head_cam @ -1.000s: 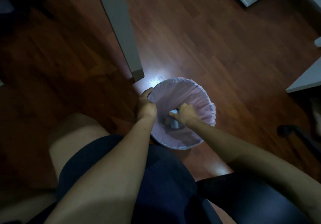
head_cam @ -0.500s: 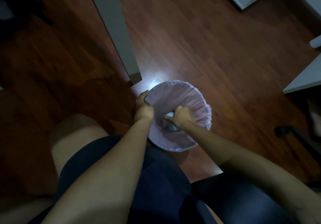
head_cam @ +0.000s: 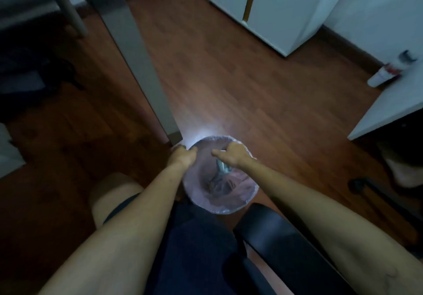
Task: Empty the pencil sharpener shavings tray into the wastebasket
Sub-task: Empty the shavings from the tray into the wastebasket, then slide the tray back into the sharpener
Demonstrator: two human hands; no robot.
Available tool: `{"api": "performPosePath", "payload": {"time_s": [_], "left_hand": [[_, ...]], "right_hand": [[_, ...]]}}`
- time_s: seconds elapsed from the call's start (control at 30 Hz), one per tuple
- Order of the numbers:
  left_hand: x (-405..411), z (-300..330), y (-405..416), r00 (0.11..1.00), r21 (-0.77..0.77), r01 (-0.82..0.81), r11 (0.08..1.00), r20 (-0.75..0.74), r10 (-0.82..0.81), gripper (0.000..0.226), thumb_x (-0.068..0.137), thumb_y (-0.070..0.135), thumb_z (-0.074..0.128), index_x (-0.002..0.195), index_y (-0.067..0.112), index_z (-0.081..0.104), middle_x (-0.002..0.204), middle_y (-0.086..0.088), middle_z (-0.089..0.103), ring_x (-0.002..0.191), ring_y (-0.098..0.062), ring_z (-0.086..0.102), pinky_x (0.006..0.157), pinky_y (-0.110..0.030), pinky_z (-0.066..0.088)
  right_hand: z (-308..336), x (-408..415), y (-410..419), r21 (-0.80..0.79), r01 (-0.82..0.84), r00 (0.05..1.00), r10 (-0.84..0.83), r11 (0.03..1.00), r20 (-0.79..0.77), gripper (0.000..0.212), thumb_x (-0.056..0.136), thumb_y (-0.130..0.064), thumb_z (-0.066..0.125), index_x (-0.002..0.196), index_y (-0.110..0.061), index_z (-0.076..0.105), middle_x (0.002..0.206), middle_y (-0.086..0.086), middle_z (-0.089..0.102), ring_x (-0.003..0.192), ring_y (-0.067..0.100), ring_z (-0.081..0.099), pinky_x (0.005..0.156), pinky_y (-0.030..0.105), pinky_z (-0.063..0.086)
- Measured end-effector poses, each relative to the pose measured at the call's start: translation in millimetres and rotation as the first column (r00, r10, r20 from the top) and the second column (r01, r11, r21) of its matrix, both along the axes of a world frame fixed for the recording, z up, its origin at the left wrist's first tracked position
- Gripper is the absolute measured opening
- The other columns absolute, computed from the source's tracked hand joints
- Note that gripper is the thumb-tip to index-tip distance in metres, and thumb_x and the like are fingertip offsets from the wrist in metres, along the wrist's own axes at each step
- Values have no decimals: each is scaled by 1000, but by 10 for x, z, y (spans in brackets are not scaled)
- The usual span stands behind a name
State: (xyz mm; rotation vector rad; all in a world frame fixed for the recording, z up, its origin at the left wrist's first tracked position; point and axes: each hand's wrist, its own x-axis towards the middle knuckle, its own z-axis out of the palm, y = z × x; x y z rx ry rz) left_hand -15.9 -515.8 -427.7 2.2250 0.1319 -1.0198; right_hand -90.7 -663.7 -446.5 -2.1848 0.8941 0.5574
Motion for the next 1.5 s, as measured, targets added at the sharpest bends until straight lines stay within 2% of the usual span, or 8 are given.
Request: {"api": "performPosePath", "payload": {"time_s": [0.37, 0.53, 0.7, 0.9, 1.13, 1.27, 1.4, 1.5], "left_hand": [[51, 1492, 307, 965, -209, 2, 978, 256, 53, 34, 95, 30, 55, 108, 1, 67, 111, -15, 66, 104, -29, 62, 88, -34, 46], [109, 2309, 534, 922, -296, 15, 955, 373, 101, 35, 95, 30, 56, 112, 3, 70, 119, -15, 70, 115, -31, 63, 96, -34, 47], [141, 3106, 871, 850, -405, 50, 913, 498, 174, 24, 93, 35, 56, 82, 18, 67, 95, -10, 73, 89, -29, 68, 82, -40, 55], [171, 3900, 1604, 785, -472, -28, 881, 535, 312, 22, 95, 30, 51, 108, 15, 60, 109, -8, 69, 92, -24, 65, 78, -40, 55], [432, 4307, 2747, 608, -433, -177, 884, 658, 444, 25, 91, 32, 54, 105, 14, 65, 109, -6, 71, 97, -24, 66, 75, -38, 56], [498, 4313, 3350, 410, -306, -344, 888, 802, 435, 19, 81, 37, 60, 92, 23, 67, 99, -2, 73, 99, -26, 67, 89, -39, 56], [484, 4147, 3800, 193, -233, -544, 806, 900, 391, 40, 75, 43, 65, 109, 23, 66, 115, -2, 69, 110, -26, 62, 89, -36, 49], [529, 3968, 4054, 158, -219, -619, 754, 906, 393, 62, 72, 49, 72, 124, 18, 58, 129, -10, 58, 124, -30, 51, 95, -39, 44]], "right_hand": [[1619, 139, 238, 350, 258, 881, -368, 901, 299, 62, 59, -53, 65, 91, -1, 72, 90, 15, 72, 75, 31, 69, 71, 45, 61], [2484, 296, 497, 464, 206, 747, -445, 862, 494, 52, 56, -58, 64, 80, -14, 74, 97, 6, 77, 87, 29, 72, 84, 48, 60], [3431, 546, 840, 524, 92, 602, -467, 846, 648, 36, 63, -48, 67, 69, -13, 72, 83, 8, 74, 85, 31, 70, 86, 51, 57], [4193, 796, 1550, 551, -129, 543, -406, 825, 735, 35, 65, -48, 66, 76, -15, 70, 103, 12, 75, 85, 31, 67, 91, 55, 56], [4531, 1265, 2540, 593, -304, 585, -345, 746, 734, 44, 77, -40, 68, 103, -5, 66, 97, 12, 69, 78, 25, 66, 81, 46, 61], [4531, 1459, 3074, 632, -383, 631, -309, 674, 712, 24, 82, -30, 70, 87, -9, 61, 87, 11, 66, 78, 25, 67, 66, 36, 60], [4375, 1642, 3485, 645, -450, 678, -234, 617, 697, 23, 81, -27, 75, 85, -7, 63, 88, 13, 65, 80, 26, 67, 69, 37, 60], [4209, 1779, 3712, 632, -478, 701, -169, 610, 693, 25, 78, -30, 78, 86, -9, 67, 86, 9, 68, 79, 24, 68, 74, 38, 60]]}}
